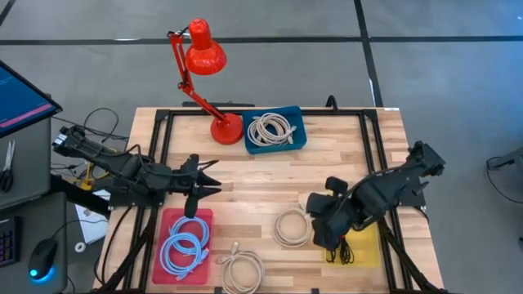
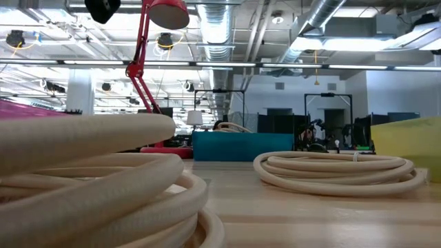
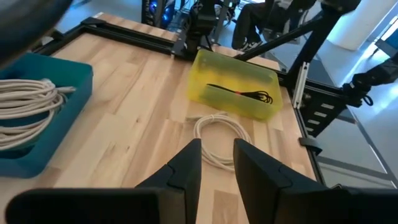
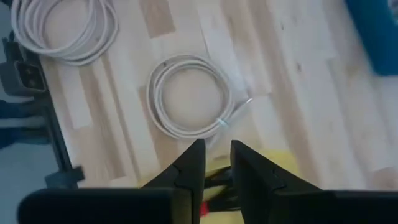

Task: Sort HDMI cables
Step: Put the brown HDMI cable into the blue bin

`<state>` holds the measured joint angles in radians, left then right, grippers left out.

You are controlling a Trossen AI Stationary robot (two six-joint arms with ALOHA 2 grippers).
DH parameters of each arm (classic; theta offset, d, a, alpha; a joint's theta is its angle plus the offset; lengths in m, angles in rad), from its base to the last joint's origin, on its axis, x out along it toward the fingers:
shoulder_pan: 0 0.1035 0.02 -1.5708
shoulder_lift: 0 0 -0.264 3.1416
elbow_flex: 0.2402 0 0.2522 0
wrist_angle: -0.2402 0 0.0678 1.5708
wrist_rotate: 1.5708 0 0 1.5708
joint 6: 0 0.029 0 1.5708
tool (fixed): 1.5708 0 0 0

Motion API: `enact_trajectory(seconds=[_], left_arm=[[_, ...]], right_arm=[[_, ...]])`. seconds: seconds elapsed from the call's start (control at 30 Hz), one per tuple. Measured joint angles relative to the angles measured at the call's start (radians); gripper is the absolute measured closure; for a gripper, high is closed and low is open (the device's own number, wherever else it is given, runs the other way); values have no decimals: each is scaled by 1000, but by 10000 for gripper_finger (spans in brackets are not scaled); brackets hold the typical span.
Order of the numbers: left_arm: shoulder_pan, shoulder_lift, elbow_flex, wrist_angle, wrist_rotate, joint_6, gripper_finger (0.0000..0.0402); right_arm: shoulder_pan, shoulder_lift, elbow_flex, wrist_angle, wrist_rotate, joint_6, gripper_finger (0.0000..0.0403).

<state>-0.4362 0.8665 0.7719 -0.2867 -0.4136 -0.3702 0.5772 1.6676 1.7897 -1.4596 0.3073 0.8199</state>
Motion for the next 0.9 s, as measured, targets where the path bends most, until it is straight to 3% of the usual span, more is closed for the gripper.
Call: enact_trajectory(seconds=[0.1, 0.23, 0.37, 0.63, 0.9], left_arm=[[-1, 0, 0, 0, 0, 0, 309], [-1, 0, 0, 0, 0, 0, 309], [-1, 0, 0, 0, 0, 0, 309], [-1, 0, 0, 0, 0, 0, 309], [-1, 0, 0, 0, 0, 0, 309]], right_arm=[[-2, 1, -56, 90, -41, 10, 332], [6, 37, -82, 197, -78, -107, 309], [16, 101, -82, 230, -136, -240, 265], [33, 253, -82, 205, -203, -355, 166], [22, 393, -82, 214, -218, -422, 167]])
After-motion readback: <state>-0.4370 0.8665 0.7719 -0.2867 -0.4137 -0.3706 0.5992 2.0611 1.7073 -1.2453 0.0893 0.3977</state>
